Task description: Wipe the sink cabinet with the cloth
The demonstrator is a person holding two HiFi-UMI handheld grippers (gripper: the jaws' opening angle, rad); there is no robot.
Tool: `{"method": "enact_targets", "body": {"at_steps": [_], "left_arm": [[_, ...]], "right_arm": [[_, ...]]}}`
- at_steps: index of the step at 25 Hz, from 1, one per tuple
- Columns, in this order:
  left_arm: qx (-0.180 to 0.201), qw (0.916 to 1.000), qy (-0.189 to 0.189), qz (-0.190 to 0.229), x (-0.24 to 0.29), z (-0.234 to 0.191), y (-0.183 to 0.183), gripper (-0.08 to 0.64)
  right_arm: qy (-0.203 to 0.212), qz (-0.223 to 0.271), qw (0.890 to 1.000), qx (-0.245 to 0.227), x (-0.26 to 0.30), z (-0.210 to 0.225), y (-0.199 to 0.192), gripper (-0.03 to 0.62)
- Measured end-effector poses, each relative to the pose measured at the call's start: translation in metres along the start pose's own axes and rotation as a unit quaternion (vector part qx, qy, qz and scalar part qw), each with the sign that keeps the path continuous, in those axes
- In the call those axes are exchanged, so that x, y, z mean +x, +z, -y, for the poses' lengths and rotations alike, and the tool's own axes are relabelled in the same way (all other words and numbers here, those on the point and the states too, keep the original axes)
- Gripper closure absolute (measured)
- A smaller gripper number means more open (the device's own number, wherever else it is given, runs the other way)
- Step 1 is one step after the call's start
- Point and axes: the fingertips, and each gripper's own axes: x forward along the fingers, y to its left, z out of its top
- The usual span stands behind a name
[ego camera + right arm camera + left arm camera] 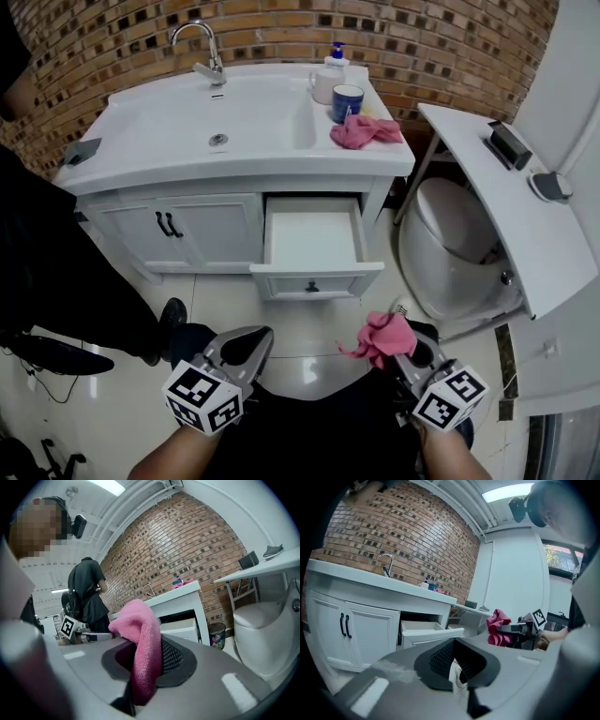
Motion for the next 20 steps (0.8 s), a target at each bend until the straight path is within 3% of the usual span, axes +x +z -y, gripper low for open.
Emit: {"method": "enact_targets", "body": {"at_steps": [15, 20], "left_arm": [[0.045, 0.9989, 0.005, -0.012, 0.0034, 0.0043, -0.003, 0.554], [0.03, 0.9995, -0.004, -0.01, 0.0044, 0.0033, -0.0045, 0.554]], "right_arm": [[-0.01, -0.008, 1.0, -0.023, -0.0012, 0.0053, -0.0051, 0.515], [-0.011, -0.005, 1.0, -0.023, -0.0004, 0.0059, -0.0043, 0.515]]}}
